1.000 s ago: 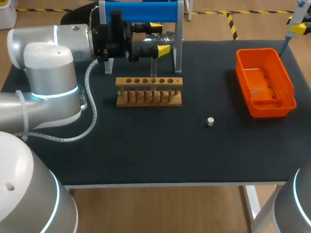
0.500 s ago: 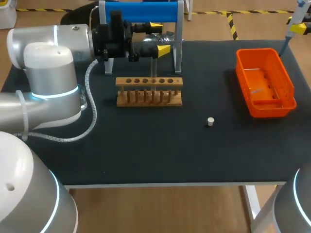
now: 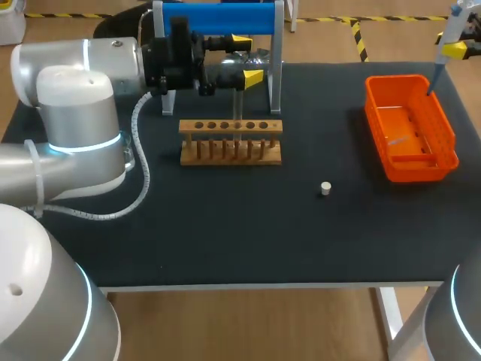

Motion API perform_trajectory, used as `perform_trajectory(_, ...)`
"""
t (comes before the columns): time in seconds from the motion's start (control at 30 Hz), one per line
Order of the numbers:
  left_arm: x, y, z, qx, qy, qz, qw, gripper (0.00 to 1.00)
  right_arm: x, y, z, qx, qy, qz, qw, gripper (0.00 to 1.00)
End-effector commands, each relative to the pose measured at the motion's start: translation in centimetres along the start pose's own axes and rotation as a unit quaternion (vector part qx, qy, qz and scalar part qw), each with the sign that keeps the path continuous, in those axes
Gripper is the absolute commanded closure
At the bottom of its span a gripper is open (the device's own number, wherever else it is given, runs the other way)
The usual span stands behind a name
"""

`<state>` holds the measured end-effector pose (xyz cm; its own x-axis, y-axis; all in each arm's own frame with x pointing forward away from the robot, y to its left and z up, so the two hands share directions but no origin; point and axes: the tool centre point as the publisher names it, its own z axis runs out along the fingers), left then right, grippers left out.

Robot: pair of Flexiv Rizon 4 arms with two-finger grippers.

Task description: Invert the test tube, pick up the pipette, mount the tip to pipette, aspirate from beaker and dispense into the tube, eject the tip, return the pipette, and cap with the stopper.

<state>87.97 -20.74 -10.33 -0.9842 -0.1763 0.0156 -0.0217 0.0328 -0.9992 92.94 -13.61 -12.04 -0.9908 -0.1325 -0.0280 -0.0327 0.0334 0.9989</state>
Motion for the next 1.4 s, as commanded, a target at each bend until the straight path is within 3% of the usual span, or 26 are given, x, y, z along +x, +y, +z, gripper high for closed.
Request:
perform_trajectory(0.03, 0.0, 0.0, 0.0, 0.001, -0.001, 0.000, 1.000, 0.00, 3.3, 1.0, 4.5, 0.017, -0.074, -0.003, 0.997, 1.00)
perform_trajectory(0.23, 0.0, 0.0, 0.0, 0.001, -0.001, 0.000, 1.000, 0.00, 5.1, 0.5, 8.6, 0.006, -0.069, -0.016, 0.997, 1.00)
perform_trajectory(0.43, 0.0, 0.0, 0.0, 0.001, -0.001, 0.000, 1.000, 0.00, 5.4, -0.5, 12.7, -0.010, -0.057, -0.009, 0.998, 1.00)
perform_trajectory(0.77, 0.0, 0.0, 0.0, 0.001, -0.001, 0.000, 1.000, 0.00, 4.3, -1.3, 17.9, -0.014, -0.059, -0.018, 0.998, 1.00)
perform_trajectory(1.4, 0.0, 0.0, 0.0, 0.001, -0.001, 0.000, 1.000, 0.00, 1.4, -2.0, 26.9, -0.025, 0.015, 0.009, 1.000, 1.00)
